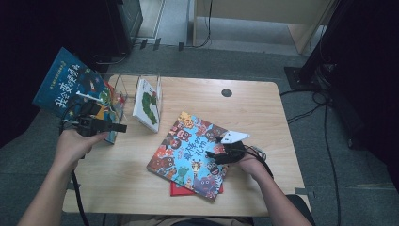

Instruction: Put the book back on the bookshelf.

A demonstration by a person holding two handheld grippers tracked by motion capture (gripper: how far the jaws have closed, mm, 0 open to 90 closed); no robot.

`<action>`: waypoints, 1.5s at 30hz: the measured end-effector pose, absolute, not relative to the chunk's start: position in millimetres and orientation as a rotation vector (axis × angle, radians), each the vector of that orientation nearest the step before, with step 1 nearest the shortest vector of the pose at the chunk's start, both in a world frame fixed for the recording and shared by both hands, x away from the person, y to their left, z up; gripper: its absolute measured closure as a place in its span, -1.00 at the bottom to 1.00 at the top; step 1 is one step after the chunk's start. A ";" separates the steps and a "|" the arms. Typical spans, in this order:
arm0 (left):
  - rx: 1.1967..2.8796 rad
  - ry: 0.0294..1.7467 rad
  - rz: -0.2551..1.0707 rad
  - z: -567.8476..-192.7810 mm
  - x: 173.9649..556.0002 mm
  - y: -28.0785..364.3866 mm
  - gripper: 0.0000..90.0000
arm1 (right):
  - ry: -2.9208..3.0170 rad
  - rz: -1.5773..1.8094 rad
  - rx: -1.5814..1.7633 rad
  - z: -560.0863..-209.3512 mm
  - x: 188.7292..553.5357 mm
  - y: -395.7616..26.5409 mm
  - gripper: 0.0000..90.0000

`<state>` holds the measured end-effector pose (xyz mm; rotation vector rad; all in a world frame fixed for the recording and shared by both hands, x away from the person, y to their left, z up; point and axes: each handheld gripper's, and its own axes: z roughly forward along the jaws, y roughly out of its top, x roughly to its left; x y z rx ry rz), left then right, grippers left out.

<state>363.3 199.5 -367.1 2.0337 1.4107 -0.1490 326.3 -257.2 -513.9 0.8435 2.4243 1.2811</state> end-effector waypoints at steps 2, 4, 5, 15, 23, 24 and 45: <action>2.031 1.397 -0.153 -374.4 363.7 195.0 0.04 | 2.419 1.285 0.843 -514.2 326.3 -257.1 -0.47; 2.035 1.392 -0.160 -377.0 364.0 193.5 0.04 | 2.417 1.286 0.844 -514.4 326.1 -257.1 -0.47; 2.040 1.386 -0.168 -382.1 364.7 190.2 0.04 | 2.416 1.287 0.847 -514.4 325.8 -257.2 -0.47; 2.055 1.373 -0.174 -400.6 364.0 177.4 0.04 | 2.414 1.291 0.853 -514.8 324.0 -258.1 -0.47; 2.074 1.364 -0.189 -417.8 363.6 167.7 0.04 | 2.408 1.298 0.852 -515.5 323.3 -258.7 -0.47; 2.071 1.363 -0.189 -419.0 363.7 166.6 0.04 | 2.407 1.298 0.852 -515.6 323.2 -258.7 -0.47; 2.102 1.320 -0.213 -452.5 366.4 134.5 0.03 | 2.379 1.319 0.862 -518.8 317.7 -260.0 -0.56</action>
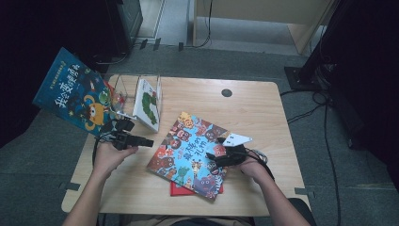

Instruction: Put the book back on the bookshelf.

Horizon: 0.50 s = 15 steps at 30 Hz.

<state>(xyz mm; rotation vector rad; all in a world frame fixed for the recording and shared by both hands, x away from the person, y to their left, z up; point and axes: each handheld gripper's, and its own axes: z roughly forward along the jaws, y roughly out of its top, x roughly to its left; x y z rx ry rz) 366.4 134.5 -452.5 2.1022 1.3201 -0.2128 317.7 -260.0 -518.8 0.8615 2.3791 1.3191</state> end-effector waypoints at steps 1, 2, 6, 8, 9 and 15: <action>2.099 1.316 -0.218 -454.9 366.6 133.1 0.03 | 2.379 1.318 0.863 -518.8 317.6 -260.0 -0.57; 2.105 1.311 -0.219 -457.4 366.7 130.2 0.03 | 2.379 1.318 0.863 -518.9 317.5 -260.1 -0.57; 2.120 1.287 -0.223 -459.8 366.4 123.5 0.02 | 2.372 1.310 0.872 -518.7 316.7 -260.0 -0.60; 2.119 1.276 -0.225 -460.8 367.1 120.5 0.01 | 2.345 1.286 0.924 -518.9 314.1 -258.5 -0.69; 2.117 1.276 -0.226 -461.4 367.6 119.6 0.01 | 2.342 1.284 0.933 -518.8 313.3 -258.3 -0.69; 2.133 1.257 -0.228 -467.3 368.6 111.6 0.00 | 2.290 1.258 0.993 -518.9 308.6 -255.4 -0.69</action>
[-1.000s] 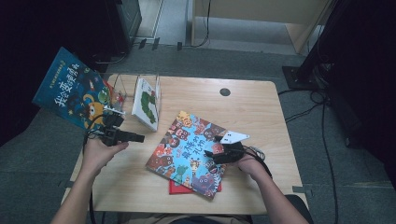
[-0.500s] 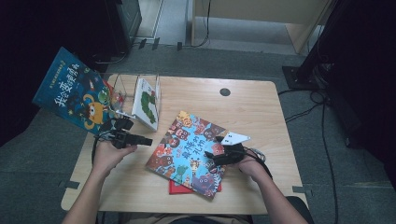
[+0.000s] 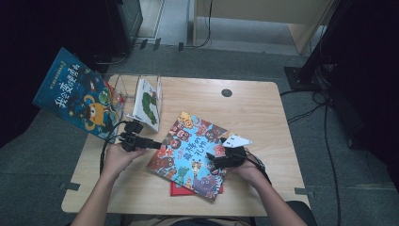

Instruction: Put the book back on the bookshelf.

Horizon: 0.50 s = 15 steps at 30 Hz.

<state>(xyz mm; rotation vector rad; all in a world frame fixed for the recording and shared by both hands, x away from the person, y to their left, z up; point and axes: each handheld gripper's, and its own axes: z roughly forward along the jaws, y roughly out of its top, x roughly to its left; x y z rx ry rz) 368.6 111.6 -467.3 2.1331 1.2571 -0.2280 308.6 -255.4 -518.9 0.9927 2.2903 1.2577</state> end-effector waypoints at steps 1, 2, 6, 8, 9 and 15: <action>2.133 1.257 -0.228 -467.3 368.6 111.6 0.00 | 2.290 1.258 0.993 -518.9 308.6 -255.4 -0.69; 2.137 1.253 -0.230 -468.5 369.0 110.7 0.00 | 2.286 1.255 0.997 -519.0 308.4 -255.0 -0.69; 2.151 1.245 -0.240 -472.8 369.9 106.2 0.00 | 2.267 1.245 1.031 -518.9 305.9 -252.7 -0.69; 2.147 1.243 -0.244 -474.3 370.3 104.5 0.00 | 2.266 1.243 1.029 -518.9 305.1 -253.2 -0.69; 2.144 1.242 -0.247 -474.8 370.7 103.7 0.00 | 2.277 1.243 1.021 -518.5 304.4 -255.0 -0.68; 2.141 1.234 -0.259 -478.7 373.8 99.5 -0.01 | 2.301 1.246 1.012 -514.1 302.6 -260.9 -0.22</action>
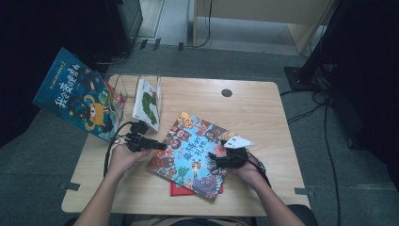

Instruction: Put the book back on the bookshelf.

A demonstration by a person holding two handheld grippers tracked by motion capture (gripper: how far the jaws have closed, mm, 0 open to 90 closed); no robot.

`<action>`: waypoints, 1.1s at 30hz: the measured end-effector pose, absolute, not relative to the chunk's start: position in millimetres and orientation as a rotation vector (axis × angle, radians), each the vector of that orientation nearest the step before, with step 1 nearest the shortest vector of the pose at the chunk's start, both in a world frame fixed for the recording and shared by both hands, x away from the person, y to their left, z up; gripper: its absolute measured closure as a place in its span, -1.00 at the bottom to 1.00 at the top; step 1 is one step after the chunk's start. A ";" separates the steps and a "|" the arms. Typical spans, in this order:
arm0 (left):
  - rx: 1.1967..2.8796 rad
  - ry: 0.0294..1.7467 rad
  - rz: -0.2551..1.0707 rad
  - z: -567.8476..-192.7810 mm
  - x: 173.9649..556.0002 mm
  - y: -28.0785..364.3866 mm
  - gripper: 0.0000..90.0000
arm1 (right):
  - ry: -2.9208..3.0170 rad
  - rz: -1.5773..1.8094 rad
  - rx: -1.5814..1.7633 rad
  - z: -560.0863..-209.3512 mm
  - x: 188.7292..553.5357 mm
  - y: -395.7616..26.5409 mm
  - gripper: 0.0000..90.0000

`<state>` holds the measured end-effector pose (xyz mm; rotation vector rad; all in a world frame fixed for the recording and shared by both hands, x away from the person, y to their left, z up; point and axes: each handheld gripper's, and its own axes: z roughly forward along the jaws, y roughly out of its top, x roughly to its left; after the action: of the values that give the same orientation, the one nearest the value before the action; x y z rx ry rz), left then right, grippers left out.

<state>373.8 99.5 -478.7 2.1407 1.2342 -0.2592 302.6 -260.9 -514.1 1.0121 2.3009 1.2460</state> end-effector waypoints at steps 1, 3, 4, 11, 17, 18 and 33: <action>2.135 1.233 -0.264 -479.4 374.8 99.1 -0.01 | 2.300 1.253 1.026 -512.7 302.0 -264.5 -0.08; 2.130 1.236 -0.265 -479.7 375.2 99.1 -0.01 | 2.304 1.240 1.019 -511.9 301.2 -267.8 -0.05; 2.127 1.238 -0.267 -480.8 376.5 98.9 -0.02 | 2.308 1.236 1.023 -511.5 300.4 -269.4 -0.04; 2.134 1.229 -0.280 -483.5 380.1 94.0 -0.02 | 2.313 1.239 1.036 -509.6 296.2 -276.9 0.15; 2.156 1.215 -0.287 -485.6 385.1 87.1 -0.02 | 2.324 1.189 0.993 -507.6 288.4 -282.6 0.60; 2.163 1.209 -0.288 -486.0 385.6 86.6 -0.02 | 2.324 1.189 0.993 -507.6 288.4 -282.6 0.60; 2.176 1.197 -0.300 -488.4 390.9 83.9 -0.01 | 2.338 1.171 1.106 -503.7 276.3 -307.9 1.00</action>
<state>390.9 83.9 -488.4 2.1759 1.1966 -0.3001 276.3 -307.9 -503.7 1.1062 2.3382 1.1706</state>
